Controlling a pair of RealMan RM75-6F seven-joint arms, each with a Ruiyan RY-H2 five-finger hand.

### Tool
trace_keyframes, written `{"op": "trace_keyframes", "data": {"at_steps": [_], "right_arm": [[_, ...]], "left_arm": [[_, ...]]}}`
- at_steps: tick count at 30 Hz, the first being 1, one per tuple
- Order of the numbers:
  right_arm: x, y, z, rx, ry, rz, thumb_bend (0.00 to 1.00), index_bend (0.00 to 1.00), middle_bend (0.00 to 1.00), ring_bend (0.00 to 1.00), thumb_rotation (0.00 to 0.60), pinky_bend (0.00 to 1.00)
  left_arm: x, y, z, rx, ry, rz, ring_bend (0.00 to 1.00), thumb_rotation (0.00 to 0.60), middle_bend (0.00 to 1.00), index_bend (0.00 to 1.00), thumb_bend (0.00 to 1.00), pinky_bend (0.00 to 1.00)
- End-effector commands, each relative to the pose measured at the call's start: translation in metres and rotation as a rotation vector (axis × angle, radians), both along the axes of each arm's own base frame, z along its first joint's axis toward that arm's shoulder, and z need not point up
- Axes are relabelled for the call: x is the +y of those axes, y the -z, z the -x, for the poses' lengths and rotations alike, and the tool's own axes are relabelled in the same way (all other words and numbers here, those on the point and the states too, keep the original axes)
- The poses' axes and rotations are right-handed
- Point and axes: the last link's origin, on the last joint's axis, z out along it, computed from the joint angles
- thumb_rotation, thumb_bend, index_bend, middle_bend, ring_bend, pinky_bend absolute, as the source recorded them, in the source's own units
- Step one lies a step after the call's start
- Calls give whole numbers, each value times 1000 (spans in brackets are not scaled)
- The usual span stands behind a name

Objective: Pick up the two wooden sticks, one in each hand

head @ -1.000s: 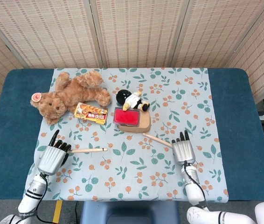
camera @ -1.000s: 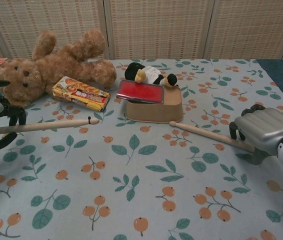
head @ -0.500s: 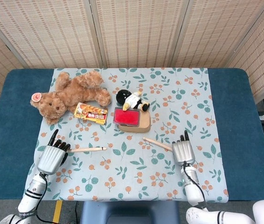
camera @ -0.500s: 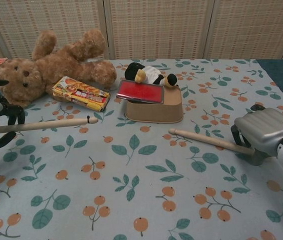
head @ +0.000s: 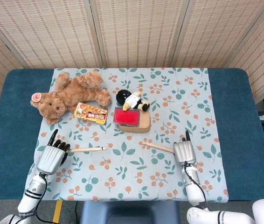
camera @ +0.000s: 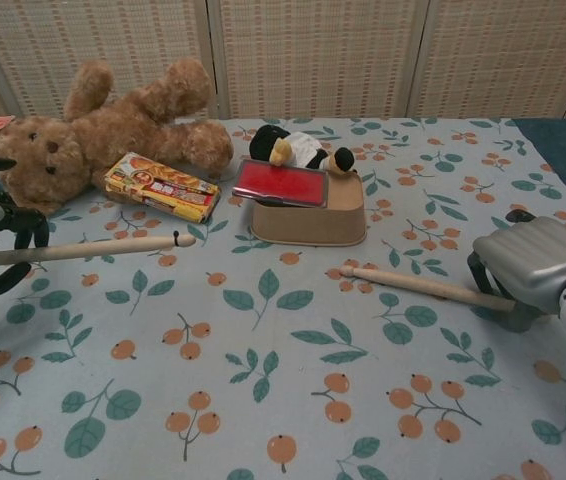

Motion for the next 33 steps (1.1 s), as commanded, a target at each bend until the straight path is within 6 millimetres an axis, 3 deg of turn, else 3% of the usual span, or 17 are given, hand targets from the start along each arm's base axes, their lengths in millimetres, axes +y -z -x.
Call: {"op": "trace_keyframes", "data": {"at_steps": [1,11,19,25,33], "right_arm": [[0,0,1,8,-4,-1,297,707,646,355,600,0],[1,0,1,26,-58,10,366,935,820,481,600,0],[5,-14,-7,-43,-99,45,372,960,839,491,600,0],[28,-30,-40,-287,-155,-4,372,967,843,491,600,0],[54,-38,-80,-441,-293,-69,372,970,844,491,600,0]], "left_arm": [[0,0,0,0,-1,1,393,600,844,845,571,0],[0,-4,-1,-13,-4,-6,399,600,844,845,572,0],[-2,-7,-7,-61,-7,-3,401,600,843,843,574,0],[6,-11,-27,-187,-61,61,412,600,843,842,574,0],[7,-18,-58,-265,-81,108,414,600,843,842,574,0]]}}
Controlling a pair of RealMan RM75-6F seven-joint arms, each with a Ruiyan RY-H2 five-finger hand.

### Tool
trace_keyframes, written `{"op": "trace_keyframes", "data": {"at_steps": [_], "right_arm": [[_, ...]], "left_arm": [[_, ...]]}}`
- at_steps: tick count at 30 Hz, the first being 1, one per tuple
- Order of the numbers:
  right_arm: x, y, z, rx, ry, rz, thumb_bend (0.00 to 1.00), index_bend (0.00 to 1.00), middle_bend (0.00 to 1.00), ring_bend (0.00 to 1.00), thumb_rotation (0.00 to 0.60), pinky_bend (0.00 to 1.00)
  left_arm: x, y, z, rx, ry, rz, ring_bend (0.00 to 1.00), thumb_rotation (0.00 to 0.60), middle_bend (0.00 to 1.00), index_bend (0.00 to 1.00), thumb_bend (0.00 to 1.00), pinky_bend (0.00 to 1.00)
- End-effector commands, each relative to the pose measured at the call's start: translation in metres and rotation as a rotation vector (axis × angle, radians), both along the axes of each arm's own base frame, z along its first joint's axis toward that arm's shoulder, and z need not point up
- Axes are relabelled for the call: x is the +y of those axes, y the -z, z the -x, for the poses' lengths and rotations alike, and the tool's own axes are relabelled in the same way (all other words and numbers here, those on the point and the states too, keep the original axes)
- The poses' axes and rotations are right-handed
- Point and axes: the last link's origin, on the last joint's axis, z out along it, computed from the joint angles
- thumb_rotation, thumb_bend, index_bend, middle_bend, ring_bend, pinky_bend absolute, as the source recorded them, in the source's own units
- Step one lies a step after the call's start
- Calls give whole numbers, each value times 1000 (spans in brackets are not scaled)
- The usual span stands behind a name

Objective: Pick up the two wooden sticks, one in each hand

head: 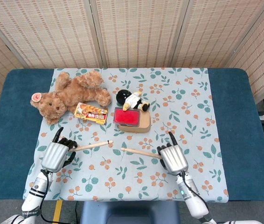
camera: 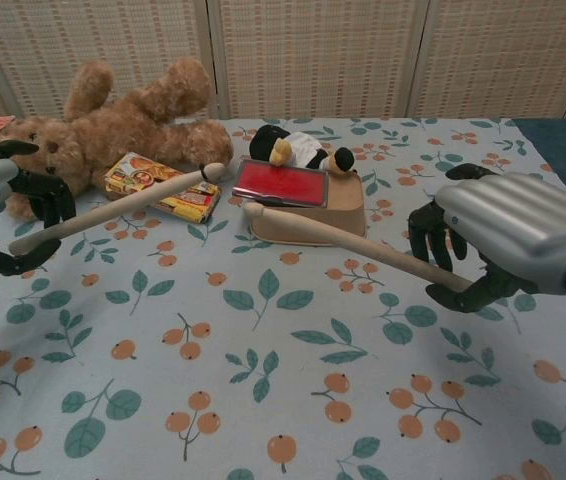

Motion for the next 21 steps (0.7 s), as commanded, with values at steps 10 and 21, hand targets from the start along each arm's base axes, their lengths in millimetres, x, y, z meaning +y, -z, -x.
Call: {"op": "trace_keyframes", "data": {"at_steps": [10,21], "right_arm": [[21,-6,-39,-113,-132,-28,372,970,844,491,600,0],[8,-2,-46,-86,-106,6,372,970,844,491,600,0]], "left_arm": [[-12,-5,-40,-4,53,8,419,600,845,843,575,0],[-25,-2,-57,1,87,-1,426,600,849,843,574,0]]}}
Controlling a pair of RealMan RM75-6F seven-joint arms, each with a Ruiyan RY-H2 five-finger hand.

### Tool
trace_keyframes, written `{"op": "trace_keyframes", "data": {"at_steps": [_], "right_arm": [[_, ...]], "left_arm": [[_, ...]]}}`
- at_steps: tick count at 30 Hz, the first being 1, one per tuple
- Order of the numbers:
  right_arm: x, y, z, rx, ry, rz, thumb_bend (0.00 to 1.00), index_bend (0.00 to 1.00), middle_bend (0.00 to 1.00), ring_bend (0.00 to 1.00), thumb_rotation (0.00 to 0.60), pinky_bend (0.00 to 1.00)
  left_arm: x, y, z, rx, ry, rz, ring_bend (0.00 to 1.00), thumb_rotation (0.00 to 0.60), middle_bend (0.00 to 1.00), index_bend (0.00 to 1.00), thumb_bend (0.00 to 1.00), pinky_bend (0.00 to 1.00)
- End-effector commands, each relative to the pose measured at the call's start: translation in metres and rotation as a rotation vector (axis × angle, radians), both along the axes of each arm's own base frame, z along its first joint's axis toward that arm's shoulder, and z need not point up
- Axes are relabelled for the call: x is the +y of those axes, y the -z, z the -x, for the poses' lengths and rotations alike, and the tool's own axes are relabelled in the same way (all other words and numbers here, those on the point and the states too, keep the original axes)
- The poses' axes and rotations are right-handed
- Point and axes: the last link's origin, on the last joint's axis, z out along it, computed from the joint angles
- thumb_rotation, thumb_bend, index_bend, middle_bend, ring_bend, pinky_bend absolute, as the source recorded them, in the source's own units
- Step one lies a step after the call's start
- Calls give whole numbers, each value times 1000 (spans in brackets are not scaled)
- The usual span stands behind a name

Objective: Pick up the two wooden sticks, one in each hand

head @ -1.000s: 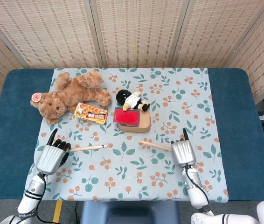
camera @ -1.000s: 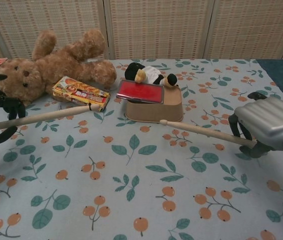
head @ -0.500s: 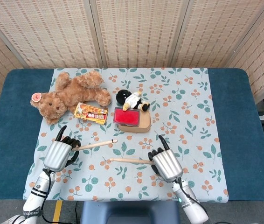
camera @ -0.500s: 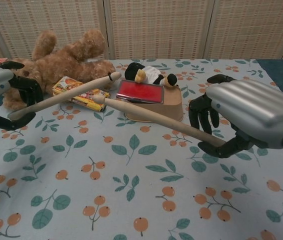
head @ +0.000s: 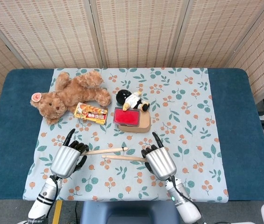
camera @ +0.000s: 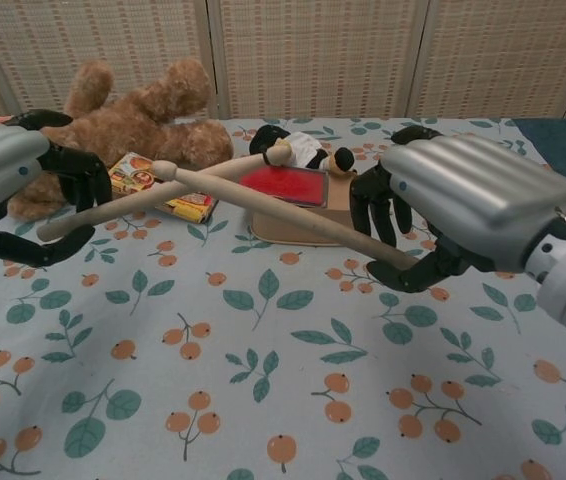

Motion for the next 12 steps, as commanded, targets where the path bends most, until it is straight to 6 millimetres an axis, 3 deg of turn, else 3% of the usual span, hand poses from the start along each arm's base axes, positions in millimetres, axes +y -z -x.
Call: {"op": "trace_keyframes", "data": {"at_steps": [1,12], "right_arm": [[-1,0,2,8,7,5,373,970,844,491,600,0],[-2,1,5,17,14,2,372,970,844,491,600,0]], "left_arm": [[-2,0,0,-2,-1,1,426,600,849,844,575,0],[-3,2,-1,4,3,3,426,600,849,844,575,0]]}}
